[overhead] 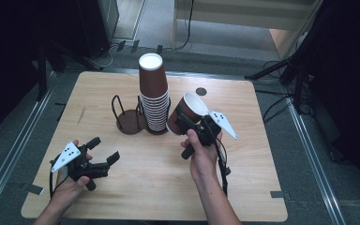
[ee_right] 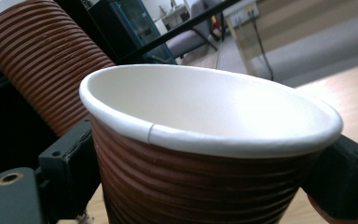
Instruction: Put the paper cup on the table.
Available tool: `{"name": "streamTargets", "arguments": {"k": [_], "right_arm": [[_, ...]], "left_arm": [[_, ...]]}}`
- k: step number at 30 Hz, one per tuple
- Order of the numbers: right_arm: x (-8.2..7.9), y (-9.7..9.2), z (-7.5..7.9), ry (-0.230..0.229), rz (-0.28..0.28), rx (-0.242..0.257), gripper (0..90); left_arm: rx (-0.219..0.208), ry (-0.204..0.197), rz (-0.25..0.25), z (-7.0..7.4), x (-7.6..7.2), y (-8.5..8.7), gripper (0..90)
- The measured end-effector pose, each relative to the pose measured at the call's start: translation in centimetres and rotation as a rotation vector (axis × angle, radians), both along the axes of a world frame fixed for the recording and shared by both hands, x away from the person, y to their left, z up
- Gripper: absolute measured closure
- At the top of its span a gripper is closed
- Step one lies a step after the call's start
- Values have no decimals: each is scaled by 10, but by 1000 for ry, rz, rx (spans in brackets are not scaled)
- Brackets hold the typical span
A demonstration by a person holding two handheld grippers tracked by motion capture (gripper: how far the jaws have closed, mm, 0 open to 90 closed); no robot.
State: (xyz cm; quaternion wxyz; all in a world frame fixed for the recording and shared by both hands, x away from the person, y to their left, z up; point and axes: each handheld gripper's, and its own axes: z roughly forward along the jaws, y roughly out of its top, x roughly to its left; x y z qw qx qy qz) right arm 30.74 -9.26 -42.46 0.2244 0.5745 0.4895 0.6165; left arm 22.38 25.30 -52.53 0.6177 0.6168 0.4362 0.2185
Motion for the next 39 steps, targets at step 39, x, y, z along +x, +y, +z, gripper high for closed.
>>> {"name": "streamTargets", "arguments": {"k": [39], "right_arm": [[67, -37, -34, -160, -171, -367, 110]], "left_arm": [[51, 95, 182, -23, -14, 63, 0]]}}
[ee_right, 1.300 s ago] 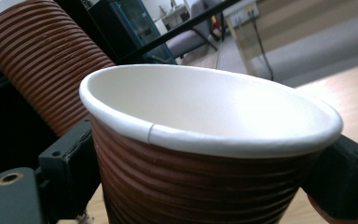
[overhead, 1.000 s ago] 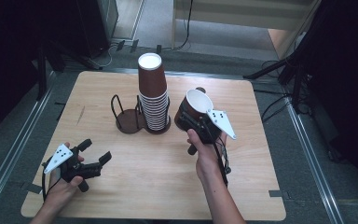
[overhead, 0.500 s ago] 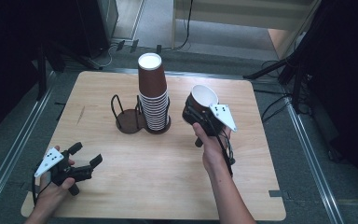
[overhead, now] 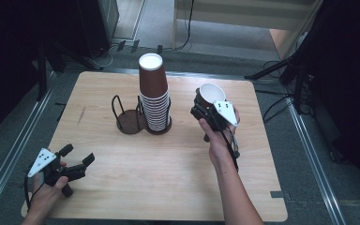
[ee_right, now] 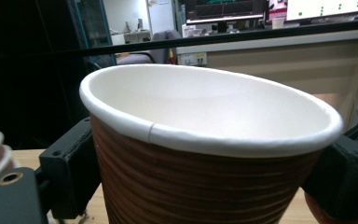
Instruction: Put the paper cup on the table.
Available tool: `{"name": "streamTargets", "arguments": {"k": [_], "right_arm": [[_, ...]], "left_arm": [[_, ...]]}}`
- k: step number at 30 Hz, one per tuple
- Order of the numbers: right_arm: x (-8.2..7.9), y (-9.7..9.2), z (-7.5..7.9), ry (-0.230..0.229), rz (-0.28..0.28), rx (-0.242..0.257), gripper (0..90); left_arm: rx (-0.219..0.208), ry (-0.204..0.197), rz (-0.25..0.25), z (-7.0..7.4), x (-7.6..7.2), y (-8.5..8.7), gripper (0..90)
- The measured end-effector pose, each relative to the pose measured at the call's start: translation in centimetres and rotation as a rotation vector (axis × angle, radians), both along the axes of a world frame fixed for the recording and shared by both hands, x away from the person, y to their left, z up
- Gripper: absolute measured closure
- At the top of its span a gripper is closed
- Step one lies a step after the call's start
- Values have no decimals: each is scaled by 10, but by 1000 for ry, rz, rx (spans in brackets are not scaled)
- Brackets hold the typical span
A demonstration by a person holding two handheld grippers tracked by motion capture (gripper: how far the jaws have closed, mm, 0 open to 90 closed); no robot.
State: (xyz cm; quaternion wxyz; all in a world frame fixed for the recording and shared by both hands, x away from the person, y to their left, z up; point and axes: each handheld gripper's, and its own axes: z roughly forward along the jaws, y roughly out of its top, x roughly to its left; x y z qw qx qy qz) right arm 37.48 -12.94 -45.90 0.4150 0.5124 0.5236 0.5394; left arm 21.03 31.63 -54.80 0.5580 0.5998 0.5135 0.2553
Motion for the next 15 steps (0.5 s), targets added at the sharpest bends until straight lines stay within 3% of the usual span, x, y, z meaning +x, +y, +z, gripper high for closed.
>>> {"name": "streamTargets", "arguments": {"k": [6, 13, 15], "right_arm": [[13, -4, -11, 18, -25, -74, 110], [24, -5, -28, 29, -38, -103, 115], [27, -4, -32, 30, -35, -123, 115]], "left_arm": [[12, 27, 28, 0, 2, 4, 0], [18, 53, 56, -2, 3, 7, 0], [46, 49, 91, -3, 2, 6, 32]]}}
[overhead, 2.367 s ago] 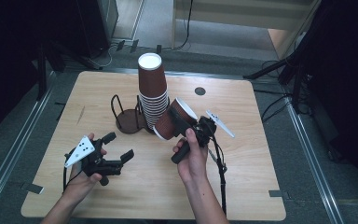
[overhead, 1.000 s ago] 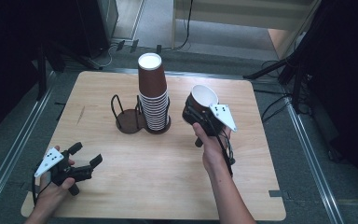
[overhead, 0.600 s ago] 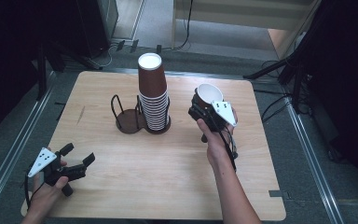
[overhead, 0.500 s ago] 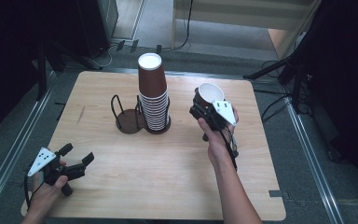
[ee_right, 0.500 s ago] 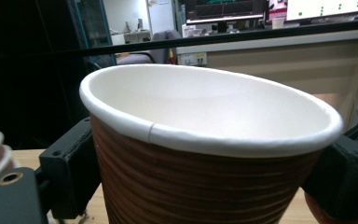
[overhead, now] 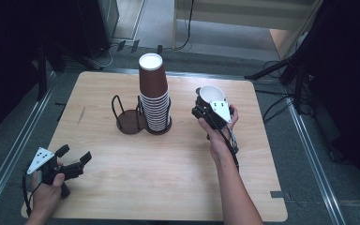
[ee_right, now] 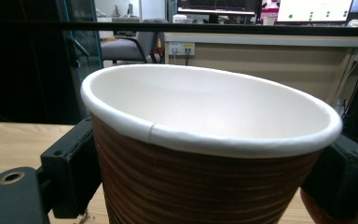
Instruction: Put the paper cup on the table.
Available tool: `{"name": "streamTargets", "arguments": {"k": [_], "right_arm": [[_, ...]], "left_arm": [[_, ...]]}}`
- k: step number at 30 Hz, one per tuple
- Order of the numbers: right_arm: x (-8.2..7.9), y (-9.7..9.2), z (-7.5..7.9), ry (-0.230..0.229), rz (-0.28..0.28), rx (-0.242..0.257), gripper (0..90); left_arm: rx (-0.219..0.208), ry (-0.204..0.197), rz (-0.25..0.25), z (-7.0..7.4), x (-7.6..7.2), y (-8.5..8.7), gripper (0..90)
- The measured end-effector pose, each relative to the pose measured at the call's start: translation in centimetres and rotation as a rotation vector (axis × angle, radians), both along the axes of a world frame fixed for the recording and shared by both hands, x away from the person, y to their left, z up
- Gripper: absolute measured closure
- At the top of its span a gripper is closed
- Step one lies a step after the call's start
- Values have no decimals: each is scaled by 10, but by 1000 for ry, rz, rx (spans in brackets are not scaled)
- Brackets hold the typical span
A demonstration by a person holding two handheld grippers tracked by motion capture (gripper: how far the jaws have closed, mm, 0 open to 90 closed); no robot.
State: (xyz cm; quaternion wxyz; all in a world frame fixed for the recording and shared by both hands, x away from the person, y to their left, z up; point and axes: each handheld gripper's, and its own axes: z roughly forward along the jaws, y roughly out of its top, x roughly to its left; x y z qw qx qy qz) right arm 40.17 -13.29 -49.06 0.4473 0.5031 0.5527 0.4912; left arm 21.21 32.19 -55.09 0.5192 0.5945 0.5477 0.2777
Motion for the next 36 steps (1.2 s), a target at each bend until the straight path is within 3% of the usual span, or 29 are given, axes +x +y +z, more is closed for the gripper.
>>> {"name": "streamTargets", "arguments": {"k": [3, 5, 14, 19, 27, 36], "right_arm": [[5, 1, -7, 5, -13, -23, 110], [7, 1, -11, 9, -16, -22, 109], [15, 4, -27, 36, -12, -13, 101], [18, 2, -34, 25, 1, -14, 99], [18, 0, -41, 24, -1, -35, 99], [17, -2, -46, 45, -5, -25, 92]], "left_arm": [[24, -15, 14, 0, -1, -3, 70], [18, -29, 23, 1, -2, -3, 70], [2, -17, 15, -1, 0, -1, 20], [-1, -8, 15, -1, 1, -1, 19], [-8, 1, 15, -2, 1, 0, 20], [-15, 9, 10, -2, 2, 0, 20]]}}
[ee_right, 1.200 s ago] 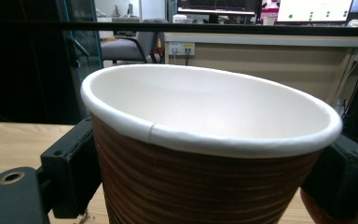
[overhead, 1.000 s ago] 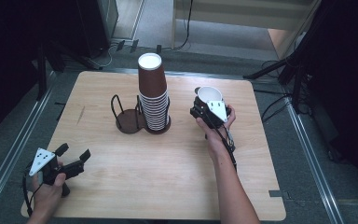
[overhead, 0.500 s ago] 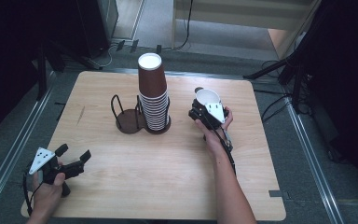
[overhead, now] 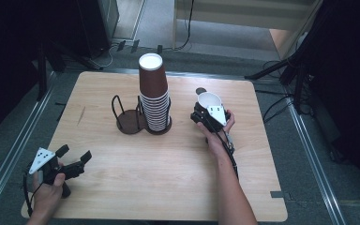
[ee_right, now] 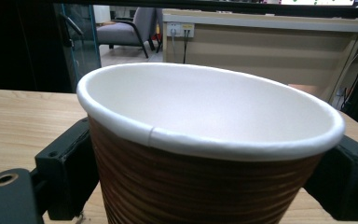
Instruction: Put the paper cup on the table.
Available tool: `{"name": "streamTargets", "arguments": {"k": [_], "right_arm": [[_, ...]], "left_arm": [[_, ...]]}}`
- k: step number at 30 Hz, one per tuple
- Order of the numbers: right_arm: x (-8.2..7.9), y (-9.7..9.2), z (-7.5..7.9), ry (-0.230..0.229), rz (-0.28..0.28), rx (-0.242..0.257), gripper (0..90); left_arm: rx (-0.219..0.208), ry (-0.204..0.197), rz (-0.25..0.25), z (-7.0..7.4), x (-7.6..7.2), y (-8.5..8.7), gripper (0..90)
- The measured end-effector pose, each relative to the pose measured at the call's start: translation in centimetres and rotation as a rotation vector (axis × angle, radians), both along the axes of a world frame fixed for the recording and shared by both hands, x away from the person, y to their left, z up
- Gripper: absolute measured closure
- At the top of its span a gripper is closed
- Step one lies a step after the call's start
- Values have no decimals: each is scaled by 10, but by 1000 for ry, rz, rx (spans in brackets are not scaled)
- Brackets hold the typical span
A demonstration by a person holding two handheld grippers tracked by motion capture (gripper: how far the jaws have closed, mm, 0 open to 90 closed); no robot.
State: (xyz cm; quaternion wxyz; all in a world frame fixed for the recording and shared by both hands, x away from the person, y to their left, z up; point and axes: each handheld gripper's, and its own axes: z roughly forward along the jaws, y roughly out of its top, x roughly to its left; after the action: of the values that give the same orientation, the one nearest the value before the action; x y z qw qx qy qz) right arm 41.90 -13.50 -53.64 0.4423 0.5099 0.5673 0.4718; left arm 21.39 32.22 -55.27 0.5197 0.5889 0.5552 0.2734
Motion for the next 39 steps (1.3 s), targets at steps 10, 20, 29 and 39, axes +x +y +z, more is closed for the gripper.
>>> {"name": "streamTargets", "arguments": {"k": [10, 20, 29, 39], "right_arm": [[-1, 1, -1, 12, 21, -9, 73], [-3, -3, 5, 51, 58, 38, 0], [-11, -12, 17, 60, 109, 78, 0], [-30, -21, 27, 26, 143, 48, 0]], "left_arm": [[-31, 2, -1, 0, 0, 2, 20], [-26, 1, -2, 0, 0, 1, 20], [-25, 1, -1, 0, 0, 1, 19], [-23, 2, 0, 0, 0, 1, 20]]}}
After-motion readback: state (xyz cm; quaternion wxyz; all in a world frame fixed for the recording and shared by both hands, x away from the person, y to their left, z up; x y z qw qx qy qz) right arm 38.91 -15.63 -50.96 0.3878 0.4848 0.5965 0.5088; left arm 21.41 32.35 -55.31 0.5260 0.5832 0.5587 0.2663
